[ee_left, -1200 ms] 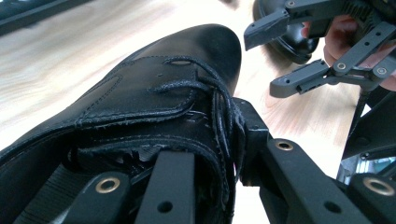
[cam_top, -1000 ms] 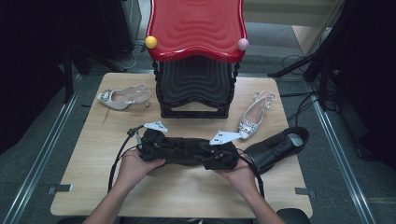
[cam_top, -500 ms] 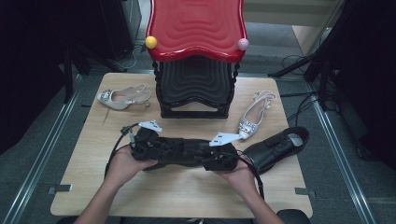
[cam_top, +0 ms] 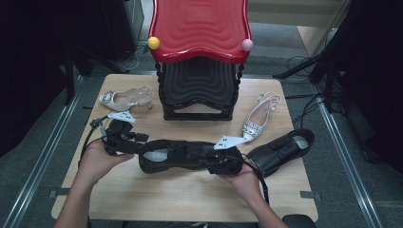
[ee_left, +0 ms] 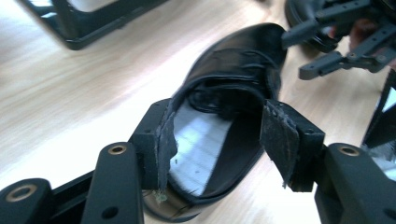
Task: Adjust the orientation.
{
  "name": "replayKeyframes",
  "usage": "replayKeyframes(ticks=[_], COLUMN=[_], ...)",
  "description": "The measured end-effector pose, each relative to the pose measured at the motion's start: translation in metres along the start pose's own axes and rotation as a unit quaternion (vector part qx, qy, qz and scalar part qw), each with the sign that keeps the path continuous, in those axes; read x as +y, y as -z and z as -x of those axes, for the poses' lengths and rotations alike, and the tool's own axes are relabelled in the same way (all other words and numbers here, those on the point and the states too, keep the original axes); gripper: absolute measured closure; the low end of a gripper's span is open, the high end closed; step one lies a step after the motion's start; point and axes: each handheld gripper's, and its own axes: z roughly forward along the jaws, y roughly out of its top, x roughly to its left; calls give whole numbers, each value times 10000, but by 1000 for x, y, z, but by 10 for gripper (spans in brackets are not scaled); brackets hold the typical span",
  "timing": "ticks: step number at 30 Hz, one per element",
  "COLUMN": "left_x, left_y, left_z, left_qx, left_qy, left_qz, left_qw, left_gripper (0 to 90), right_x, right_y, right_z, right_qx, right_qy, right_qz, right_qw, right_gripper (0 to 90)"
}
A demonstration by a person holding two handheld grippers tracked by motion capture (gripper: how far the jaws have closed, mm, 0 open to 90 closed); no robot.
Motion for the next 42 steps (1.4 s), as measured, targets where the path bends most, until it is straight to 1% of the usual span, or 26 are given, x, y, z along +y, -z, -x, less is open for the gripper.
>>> replayKeyframes(ticks=[1,2,3,4,6,8,9,10,12,14,16,17,20,21,22,23,24,29,35,40,42], left_x=[-1,-1,-2,-2,-2,-3,-3,-3,-3,-2,0,0,3,4,4,5,6,6,4,-2,-7], left_y=[2,2,4,4,6,7,7,7,6,6,3,3,-1,-2,-4,-5,-6,-7,-5,-3,-2], left_z=[-3,-3,-9,-9,-14,-20,-24,-24,-30,-32,-35,-35,-38,-39,-39,-40,-40,-41,-40,-41,-41], left_qx=[35,35,60,60,136,178,212,212,237,219,207,207,185,171,163,205,201,207,233,270,303], left_qy=[6,6,73,73,86,108,136,136,152,163,178,178,126,107,105,30,19,33,22,88,156], left_qz=[17,17,46,46,84,112,133,133,118,107,93,93,69,48,56,105,120,92,121,96,112], left_qw=[10000,10000,9999,9999,9998,9997,9996,9996,9995,9996,9996,9996,9997,9998,9998,9997,9997,9997,9997,9996,9994], left_gripper=[428,419,412,406,404,390,384,380,376,372,365,365,364,362,362,362,362,359,356,355,355], right_x=[0,0,-1,-1,-3,-4,-6,-6,-10,-11,-14,-14,-18,-20,-20,-21,-22,-24,-23,-21,-18], right_y=[0,0,1,1,1,2,2,2,2,3,3,3,4,5,6,6,7,5,-1,-3,-5], right_z=[0,0,-1,-1,-2,-3,-4,-4,-6,-6,-7,-7,-7,-6,-6,-6,-6,-2,1,4,7], right_qx=[-3,-3,-19,-19,-39,-57,-38,-38,-25,-31,-42,-42,-101,-138,-140,-158,-210,-251,-299,-292,-289], right_qy=[-11,-11,-21,-21,-31,-55,-61,-61,-51,-50,-99,-99,-144,-185,-189,-188,-192,-293,-303,-314,-361], right_qz=[-2,-2,-11,-11,-16,-23,-46,-46,-96,-108,-138,-138,-194,-221,-245,-284,-310,-387,-465,-494,-504], right_qw=[10000,10000,10000,10000,10000,10000,10000,10000,9999,9999,9998,9998,9997,9995,9994,9993,9991,9985,9980,9979,9977], right_gripper=[495,495,494,494,503,533,570,570,608,619,685,685,769,841,875,900,900,900,900,900,900])
